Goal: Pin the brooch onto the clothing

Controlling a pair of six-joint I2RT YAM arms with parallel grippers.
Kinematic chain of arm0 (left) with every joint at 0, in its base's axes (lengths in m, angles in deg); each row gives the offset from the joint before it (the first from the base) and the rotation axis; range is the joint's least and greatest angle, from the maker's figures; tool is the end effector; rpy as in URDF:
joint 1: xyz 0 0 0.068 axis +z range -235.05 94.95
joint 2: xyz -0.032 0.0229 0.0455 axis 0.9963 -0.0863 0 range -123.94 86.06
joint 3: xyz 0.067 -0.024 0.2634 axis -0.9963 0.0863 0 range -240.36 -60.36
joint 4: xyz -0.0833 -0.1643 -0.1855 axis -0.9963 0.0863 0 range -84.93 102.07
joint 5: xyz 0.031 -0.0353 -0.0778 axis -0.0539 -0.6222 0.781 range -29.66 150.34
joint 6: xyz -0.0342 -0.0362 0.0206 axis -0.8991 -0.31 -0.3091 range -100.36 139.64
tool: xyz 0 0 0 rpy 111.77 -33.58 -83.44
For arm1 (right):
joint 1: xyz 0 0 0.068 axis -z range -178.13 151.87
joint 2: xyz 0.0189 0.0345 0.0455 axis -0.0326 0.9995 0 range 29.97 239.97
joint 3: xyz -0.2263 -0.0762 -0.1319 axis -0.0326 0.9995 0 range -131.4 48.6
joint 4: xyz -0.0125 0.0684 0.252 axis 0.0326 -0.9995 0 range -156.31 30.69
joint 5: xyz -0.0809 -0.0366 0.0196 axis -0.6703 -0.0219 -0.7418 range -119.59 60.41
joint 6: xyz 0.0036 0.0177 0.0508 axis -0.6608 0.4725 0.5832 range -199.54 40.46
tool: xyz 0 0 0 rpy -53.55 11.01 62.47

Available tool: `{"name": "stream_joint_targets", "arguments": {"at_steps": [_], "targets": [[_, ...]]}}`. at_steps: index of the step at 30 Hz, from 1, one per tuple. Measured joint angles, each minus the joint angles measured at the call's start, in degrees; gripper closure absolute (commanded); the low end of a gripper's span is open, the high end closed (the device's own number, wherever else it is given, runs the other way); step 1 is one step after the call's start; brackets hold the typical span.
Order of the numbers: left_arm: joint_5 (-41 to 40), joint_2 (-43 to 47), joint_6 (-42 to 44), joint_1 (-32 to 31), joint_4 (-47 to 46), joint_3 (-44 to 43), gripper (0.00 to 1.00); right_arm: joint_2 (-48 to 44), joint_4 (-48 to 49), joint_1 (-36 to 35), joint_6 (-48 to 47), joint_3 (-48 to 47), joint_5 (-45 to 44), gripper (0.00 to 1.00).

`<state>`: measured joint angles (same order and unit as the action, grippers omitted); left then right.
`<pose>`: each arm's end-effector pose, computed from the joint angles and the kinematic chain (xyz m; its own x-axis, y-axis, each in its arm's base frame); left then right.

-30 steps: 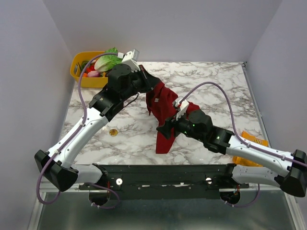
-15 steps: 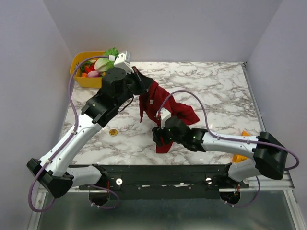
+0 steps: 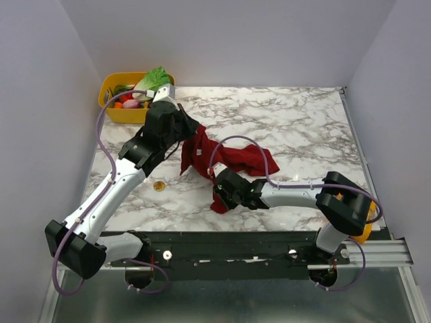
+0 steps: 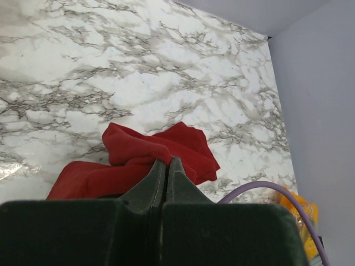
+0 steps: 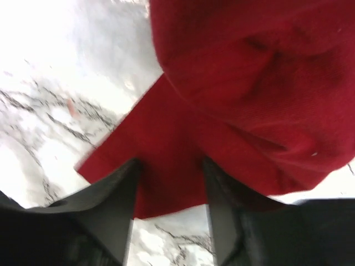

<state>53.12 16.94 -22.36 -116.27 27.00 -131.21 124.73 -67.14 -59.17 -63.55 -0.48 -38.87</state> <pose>0.2345 -0.1370 0.3899 -0.4960 -0.4756 -0.7265 0.1094 0.7957 -0.5957 0.1605 0.2779 0.1555 -0.5993 -0.5213 -0.6075 -0.6782 0.7339 0.0393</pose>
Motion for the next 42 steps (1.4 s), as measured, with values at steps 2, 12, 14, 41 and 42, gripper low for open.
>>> {"name": "stream_joint_targets", "arguments": {"at_steps": [2, 12, 14, 41, 42], "targets": [[0.66, 0.13, -0.33, 1.92, -0.46, 1.05, 1.00, 1.14, 0.02, 0.02, -0.98, -1.20, 1.46, 1.00], [1.95, 1.66, -0.59, 8.04, -0.87, 4.09, 1.00, -20.37, -2.27, -0.04, -5.07, 10.45, 9.99, 0.99], [1.99, 2.38, -0.46, 8.44, -0.98, 4.66, 1.00, -31.36, -1.49, 0.46, -5.20, 12.33, 7.93, 1.00], [9.99, -11.21, -1.44, 10.27, -9.55, 11.85, 1.00, -25.73, -6.58, 46.42, 1.75, -1.42, 2.40, 0.15], [10.32, -11.37, -1.49, 10.29, -9.81, 11.93, 1.00, -26.84, -6.29, 46.25, 1.97, -0.39, 4.15, 0.15]]}}
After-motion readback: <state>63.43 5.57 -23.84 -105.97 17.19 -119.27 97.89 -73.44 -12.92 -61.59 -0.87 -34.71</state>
